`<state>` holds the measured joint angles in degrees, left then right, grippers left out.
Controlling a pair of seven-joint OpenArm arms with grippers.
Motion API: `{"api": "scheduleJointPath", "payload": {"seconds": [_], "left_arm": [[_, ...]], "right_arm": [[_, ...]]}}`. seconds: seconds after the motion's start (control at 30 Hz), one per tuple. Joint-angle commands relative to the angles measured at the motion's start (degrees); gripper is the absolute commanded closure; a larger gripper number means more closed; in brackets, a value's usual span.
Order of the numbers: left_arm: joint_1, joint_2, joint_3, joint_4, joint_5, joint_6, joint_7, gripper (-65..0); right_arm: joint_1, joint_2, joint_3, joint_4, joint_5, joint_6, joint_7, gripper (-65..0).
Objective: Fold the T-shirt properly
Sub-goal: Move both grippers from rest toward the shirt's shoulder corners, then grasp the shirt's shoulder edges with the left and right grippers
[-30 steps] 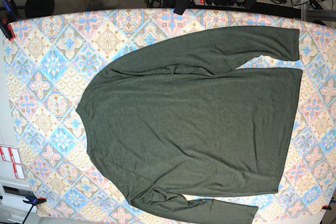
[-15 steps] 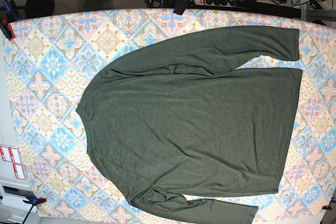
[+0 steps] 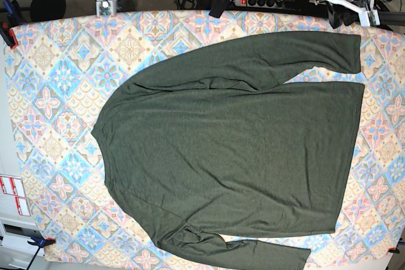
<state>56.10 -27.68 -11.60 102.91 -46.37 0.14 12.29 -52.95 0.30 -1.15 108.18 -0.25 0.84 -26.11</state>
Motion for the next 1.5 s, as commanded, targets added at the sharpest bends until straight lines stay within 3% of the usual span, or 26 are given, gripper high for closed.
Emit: {"api": "scheduleJointPath", "payload": {"seconds": [0.0, 0.17, 0.4, 0.57, 0.77, 0.93, 1.33, 1.47], "left_arm": [[-0.84, -0.49, -2.43, 0.69, -1.67, -0.36, 0.67, -24.2], [-7.61, -0.23, -10.69, 0.08, -10.29, -0.36, 17.73, -24.3], [-15.61, 1.00, -17.20, -8.10, -14.86, -1.15, 30.56, -24.3], [-16.84, 1.00, -19.22, -13.11, -15.13, -4.41, 31.27, -24.3], [-16.93, 1.00, -19.66, -16.80, -15.21, -4.49, 31.27, -24.3], [-19.83, 1.00, -19.48, -21.37, -15.04, -4.49, 31.62, -24.3], [-22.21, 1.09, -16.67, -21.99, -14.77, -4.49, 31.44, -24.3], [-23.35, 2.67, -16.14, -21.99, -14.60, -4.49, 31.62, -24.1]], "right_arm": [[-0.46, 0.01, -0.83, 0.70, -0.06, 0.08, -0.66, 0.0], [2.18, 0.01, -3.38, 0.79, -0.06, 0.08, -2.77, 0.0], [4.99, -0.16, -4.52, 0.87, -0.06, 0.08, -5.41, 0.0], [5.17, -0.16, -4.61, 0.87, -0.06, 0.08, -5.94, 0.0], [6.40, -0.16, -4.61, 0.87, 0.03, 0.08, -6.02, 0.0], [8.33, -0.16, -4.61, 0.87, 0.03, 0.08, -9.72, 0.0], [8.68, -0.25, -4.61, 0.87, 0.03, 0.08, -9.98, 0.0], [8.68, -0.25, -4.61, 0.87, 0.03, 0.08, -9.98, 0.0]]}}
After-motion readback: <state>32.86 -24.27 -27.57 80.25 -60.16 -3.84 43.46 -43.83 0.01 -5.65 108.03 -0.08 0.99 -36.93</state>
